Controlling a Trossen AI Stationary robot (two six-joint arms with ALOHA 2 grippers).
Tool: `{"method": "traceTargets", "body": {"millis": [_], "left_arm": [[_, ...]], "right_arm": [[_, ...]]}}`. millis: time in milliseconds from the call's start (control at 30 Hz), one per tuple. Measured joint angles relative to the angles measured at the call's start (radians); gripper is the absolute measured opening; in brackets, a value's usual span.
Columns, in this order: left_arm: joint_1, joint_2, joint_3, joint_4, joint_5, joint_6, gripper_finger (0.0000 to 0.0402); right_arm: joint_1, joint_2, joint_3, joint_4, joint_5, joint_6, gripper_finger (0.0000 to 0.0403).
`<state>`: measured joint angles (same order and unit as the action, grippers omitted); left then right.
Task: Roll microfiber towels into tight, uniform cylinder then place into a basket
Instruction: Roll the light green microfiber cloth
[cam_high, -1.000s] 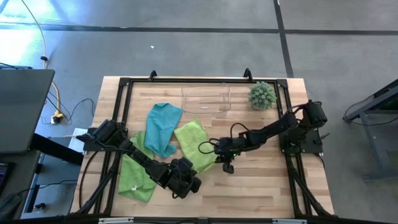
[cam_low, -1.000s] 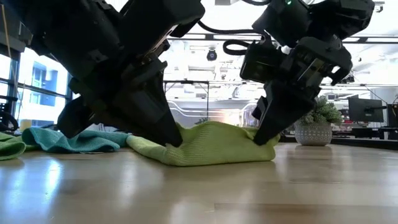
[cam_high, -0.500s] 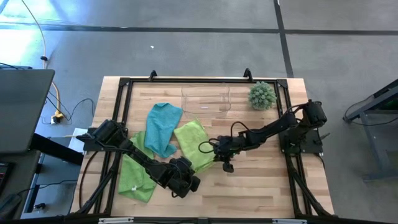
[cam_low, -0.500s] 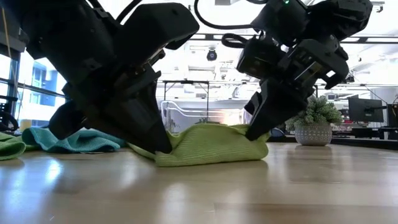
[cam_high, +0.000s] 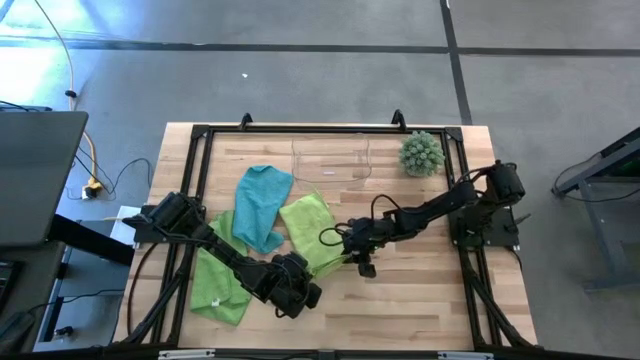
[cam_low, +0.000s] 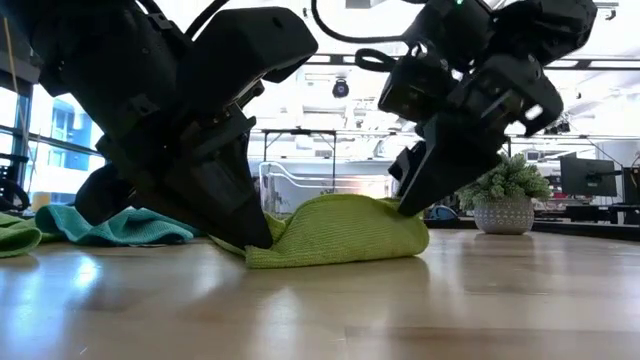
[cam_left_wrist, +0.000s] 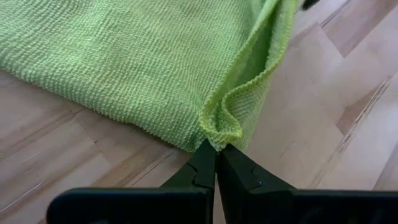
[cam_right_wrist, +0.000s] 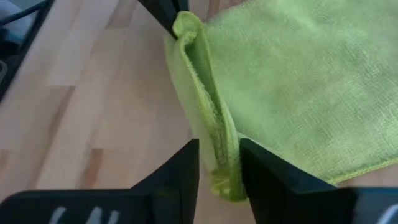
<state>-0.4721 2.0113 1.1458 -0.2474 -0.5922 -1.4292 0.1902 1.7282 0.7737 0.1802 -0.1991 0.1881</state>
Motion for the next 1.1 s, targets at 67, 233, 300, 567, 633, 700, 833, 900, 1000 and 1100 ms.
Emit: {"method": "traceTargets", "body": {"millis": [67, 233, 300, 567, 633, 700, 833, 900, 1000, 1100], "left_arm": [[0.0, 0.0, 0.0, 0.0, 0.0, 0.003, 0.0], [0.001, 0.0, 0.0, 0.001, -0.002, 0.008, 0.0], [0.001, 0.0, 0.0, 0.001, -0.002, 0.008, 0.0], [0.001, 0.0, 0.001, -0.009, -0.004, 0.01, 0.0], [0.001, 0.0, 0.001, -0.016, -0.005, 0.009, 0.0], [0.001, 0.0, 0.001, -0.029, -0.005, 0.008, 0.0], [0.0, 0.0, 0.001, -0.053, -0.006, -0.007, 0.0], [0.0, 0.0, 0.001, -0.055, -0.004, -0.008, 0.0], [0.0, 0.0, 0.001, -0.056, -0.003, -0.008, 0.0], [0.0, 0.0, 0.001, -0.056, -0.003, -0.008, 0.0]], "right_arm": [[0.0, -0.027, 0.024, -0.054, -0.004, 0.012, 0.0113], [0.006, -0.118, 0.089, -0.236, -0.004, -0.005, 0.0114], [0.02, -0.14, 0.092, -0.212, -0.001, -0.011, 0.0114], [0.096, -0.046, 0.046, 0.012, 0.033, -0.007, 0.0114], [0.106, -0.011, 0.046, 0.025, 0.044, -0.006, 0.0114], [0.111, 0.021, 0.046, 0.05, 0.083, -0.006, 0.0114], [0.112, 0.05, 0.046, 0.056, 0.178, -0.013, 0.0114], [0.111, 0.052, 0.046, 0.058, 0.197, -0.013, 0.0114], [0.112, 0.051, 0.046, 0.078, 0.197, -0.032, 0.0114], [0.112, 0.049, 0.046, 0.109, 0.205, -0.04, 0.0114]]}}
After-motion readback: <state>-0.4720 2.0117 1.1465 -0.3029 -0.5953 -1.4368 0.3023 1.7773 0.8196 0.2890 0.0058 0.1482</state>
